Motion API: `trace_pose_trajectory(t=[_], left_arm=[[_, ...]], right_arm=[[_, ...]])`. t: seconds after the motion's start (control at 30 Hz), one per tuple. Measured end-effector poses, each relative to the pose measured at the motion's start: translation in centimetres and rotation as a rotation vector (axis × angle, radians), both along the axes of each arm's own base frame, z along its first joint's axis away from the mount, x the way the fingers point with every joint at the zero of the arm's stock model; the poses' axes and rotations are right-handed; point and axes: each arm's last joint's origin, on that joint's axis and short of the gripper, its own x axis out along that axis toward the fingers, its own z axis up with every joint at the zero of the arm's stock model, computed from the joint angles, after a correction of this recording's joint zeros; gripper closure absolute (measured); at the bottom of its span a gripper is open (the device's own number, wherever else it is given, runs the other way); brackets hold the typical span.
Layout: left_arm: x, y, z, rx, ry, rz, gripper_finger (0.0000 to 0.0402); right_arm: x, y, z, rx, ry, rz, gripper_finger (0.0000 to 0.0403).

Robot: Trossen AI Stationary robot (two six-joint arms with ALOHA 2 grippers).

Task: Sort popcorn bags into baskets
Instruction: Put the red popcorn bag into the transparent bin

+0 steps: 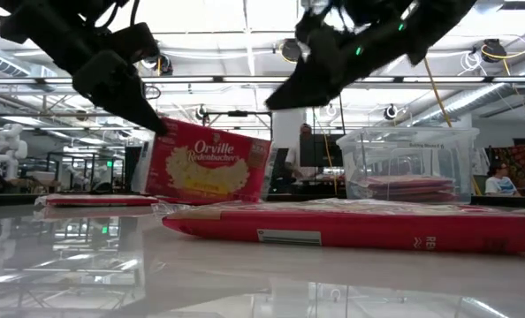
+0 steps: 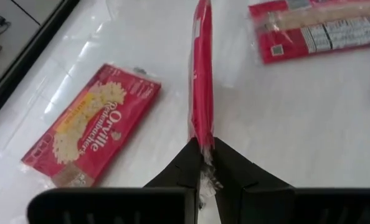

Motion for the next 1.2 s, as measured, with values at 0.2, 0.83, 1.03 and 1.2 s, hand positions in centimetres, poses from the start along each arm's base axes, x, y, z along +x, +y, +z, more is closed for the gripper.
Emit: trace_pose_trajectory(t=[0.2, 0.83, 1.03, 1.2], left_arm=[[0.1, 0.6, 0.0, 0.019, 0.01, 0.004, 0.0371], [0.2, 1.3, 0.0, 0.021, 0.016, -0.021, 0.0371], [0.2, 1.3, 0.0, 0.033, 0.014, -0.018, 0.0365], [0.3, 1.5, 0.2, 0.064, -0.007, 0.039, 0.0305]], right_arm=[[1.5, -1.1, -2.3, -0.034, -0.016, 0.012, 0.0221], [3.6, -3.0, -5.5, -0.038, 0.059, 0.076, 0.0357], [3.5, -3.0, -5.2, -0.041, 0.062, 0.078, 0.0382], [3.0, -2.9, -4.7, -0.032, 0.095, 0.077, 0.0389]])
